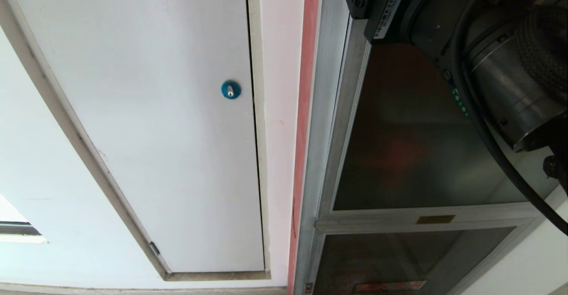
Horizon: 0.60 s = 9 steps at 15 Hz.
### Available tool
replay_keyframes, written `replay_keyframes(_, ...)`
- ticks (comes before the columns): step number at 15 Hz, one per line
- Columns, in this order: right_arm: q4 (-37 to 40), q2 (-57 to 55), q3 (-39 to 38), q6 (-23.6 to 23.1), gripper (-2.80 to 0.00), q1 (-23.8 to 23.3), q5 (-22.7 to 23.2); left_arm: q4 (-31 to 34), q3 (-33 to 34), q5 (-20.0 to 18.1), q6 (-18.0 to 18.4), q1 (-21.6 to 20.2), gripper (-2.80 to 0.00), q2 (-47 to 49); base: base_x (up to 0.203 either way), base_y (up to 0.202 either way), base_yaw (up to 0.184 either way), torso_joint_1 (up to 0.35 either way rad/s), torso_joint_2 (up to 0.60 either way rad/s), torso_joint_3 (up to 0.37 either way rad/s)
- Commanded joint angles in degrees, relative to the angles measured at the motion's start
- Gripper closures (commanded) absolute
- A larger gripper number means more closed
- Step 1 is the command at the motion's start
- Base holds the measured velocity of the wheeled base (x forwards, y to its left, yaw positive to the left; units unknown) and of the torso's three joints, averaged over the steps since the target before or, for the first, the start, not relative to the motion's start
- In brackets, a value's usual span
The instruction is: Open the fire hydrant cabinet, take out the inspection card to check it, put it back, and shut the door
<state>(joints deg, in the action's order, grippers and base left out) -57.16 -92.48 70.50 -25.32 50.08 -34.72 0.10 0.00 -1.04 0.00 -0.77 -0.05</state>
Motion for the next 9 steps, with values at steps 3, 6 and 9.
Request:
replay_keyframes(3,-0.32,-1.58,1.77,-0.52,-2.8,-0.8,-0.17,-0.01,0.0,-0.01,0.0,-0.02,0.0,0.05,0.0,0.0,0.0,0.0,0.0,0.0)
replay_keyframes(6,1.73,-2.0,3.03,-0.52,-2.8,-1.74,-0.09,-0.01,0.0,-0.01,0.0,-0.02,0.0,0.05,0.0,0.0,0.0,0.0,0.0,0.0)
replay_keyframes(9,2.64,-2.18,4.64,-0.52,-2.8,-2.11,-0.09,-0.01,0.0,-0.01,0.0,-0.02,0.0,0.05,0.0,0.0,0.0,0.0,0.0,0.0)
